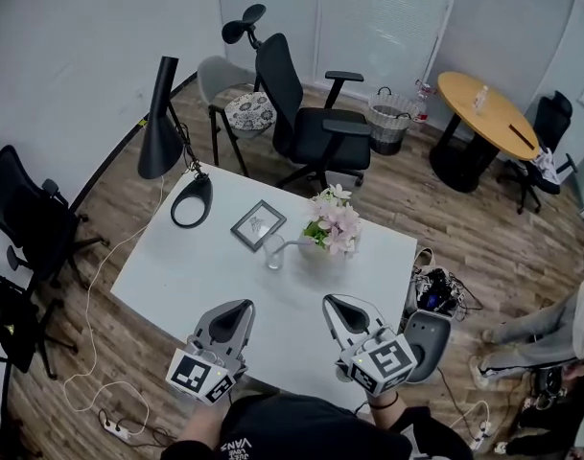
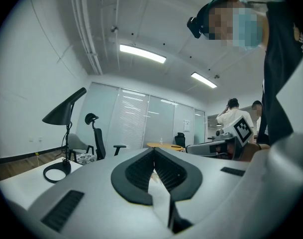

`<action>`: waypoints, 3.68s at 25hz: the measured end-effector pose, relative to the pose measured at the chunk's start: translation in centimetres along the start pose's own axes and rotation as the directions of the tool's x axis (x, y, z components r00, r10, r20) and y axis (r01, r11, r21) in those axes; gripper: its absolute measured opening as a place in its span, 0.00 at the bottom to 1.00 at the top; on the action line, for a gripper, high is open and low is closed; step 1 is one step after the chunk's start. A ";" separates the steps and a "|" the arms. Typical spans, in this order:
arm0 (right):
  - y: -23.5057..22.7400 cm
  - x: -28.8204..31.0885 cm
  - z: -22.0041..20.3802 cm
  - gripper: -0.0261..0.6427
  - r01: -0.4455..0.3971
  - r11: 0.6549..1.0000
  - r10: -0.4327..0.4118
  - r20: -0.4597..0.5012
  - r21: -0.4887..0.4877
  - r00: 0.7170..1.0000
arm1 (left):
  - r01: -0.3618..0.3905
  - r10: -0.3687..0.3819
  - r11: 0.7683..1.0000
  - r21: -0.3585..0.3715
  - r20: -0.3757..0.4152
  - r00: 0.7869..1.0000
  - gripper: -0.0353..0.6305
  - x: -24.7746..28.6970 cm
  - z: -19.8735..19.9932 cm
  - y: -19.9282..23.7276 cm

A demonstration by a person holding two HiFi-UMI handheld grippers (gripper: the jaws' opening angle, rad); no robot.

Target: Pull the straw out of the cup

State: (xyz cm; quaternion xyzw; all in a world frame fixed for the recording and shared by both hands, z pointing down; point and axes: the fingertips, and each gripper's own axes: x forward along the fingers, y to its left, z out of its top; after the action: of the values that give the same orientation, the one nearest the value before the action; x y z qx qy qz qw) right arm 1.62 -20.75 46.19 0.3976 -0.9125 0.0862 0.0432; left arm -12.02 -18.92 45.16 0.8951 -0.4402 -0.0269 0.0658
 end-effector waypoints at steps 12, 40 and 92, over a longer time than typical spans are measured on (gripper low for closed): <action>-0.5 3.1 2.6 0.06 0.093 0.995 -0.092 0.031 -0.022 0.995 | 0.102 -0.102 0.995 0.015 0.019 0.995 0.07 2.6 2.4 3.3; -2.7 9.3 2.6 0.06 0.170 0.985 -0.171 -0.009 -0.032 0.985 | 0.159 -0.159 0.987 -0.009 0.024 0.987 0.07 5.8 3.1 8.6; -6.3 19.1 -10.2 0.29 0.114 0.992 -0.099 -0.253 0.047 0.962 | 0.119 -0.120 0.992 -0.048 -0.013 0.993 0.07 4.9 1.0 9.7</action>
State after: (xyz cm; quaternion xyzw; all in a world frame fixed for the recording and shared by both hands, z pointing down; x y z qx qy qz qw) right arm -6.68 -36.76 59.75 0.4331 -0.8740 0.1612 0.1502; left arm -16.76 -28.79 45.56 0.9182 -0.3845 -0.0341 0.0887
